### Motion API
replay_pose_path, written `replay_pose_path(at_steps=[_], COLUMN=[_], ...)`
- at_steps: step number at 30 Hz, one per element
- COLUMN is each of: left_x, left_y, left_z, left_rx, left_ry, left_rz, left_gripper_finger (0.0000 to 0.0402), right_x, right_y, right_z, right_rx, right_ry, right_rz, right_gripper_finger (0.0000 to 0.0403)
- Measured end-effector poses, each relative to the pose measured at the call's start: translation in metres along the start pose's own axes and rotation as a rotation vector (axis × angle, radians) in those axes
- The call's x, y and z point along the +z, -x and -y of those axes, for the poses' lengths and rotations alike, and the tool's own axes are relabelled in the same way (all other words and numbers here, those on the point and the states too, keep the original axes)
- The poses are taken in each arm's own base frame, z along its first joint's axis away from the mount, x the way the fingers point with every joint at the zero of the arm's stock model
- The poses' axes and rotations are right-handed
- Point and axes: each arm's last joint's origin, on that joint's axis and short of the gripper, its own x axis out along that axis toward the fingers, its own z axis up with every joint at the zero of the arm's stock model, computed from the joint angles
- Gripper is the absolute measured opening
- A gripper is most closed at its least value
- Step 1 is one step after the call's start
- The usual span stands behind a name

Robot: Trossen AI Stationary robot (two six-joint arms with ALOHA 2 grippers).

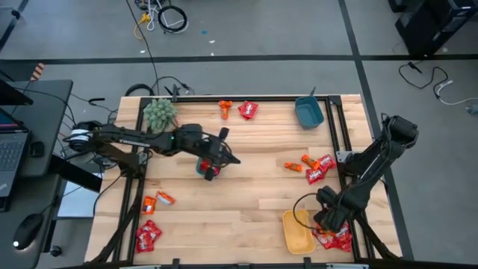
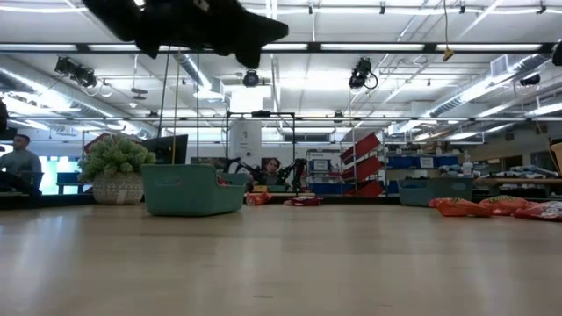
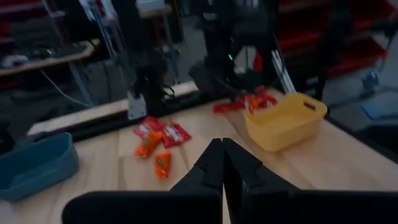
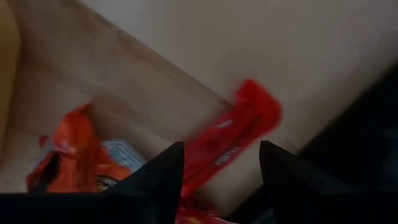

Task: Sort candy
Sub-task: Put the small red candy into the green bin

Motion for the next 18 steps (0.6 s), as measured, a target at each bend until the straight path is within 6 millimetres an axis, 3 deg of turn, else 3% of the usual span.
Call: replay_pose_path(at_steps=[7, 14, 18], left_x=[-0.008, -0.013, -0.016], left_y=[0.033, 0.059, 0.078], left_z=[0.001, -0.002, -0.004], left_rx=[0.108, 0.288, 0.378], left_ry=[-0.004, 0.012, 0.035], left_rz=[0.046, 0.061, 0.174], left_gripper_finger=[0.0000, 0.0000, 0.0000], right_x=[0.003, 0.012, 0.022], right_y=[-0.012, -0.011, -0.004], right_z=[-0.008, -0.010, -0.012], right_rx=[-0.034, -0.047, -0.008], right_ry=[-0.019, 0.027, 0.041], right_rz=[0.001, -0.028, -0.023], right_gripper_finger=[0.0144, 0.0016, 0.0012])
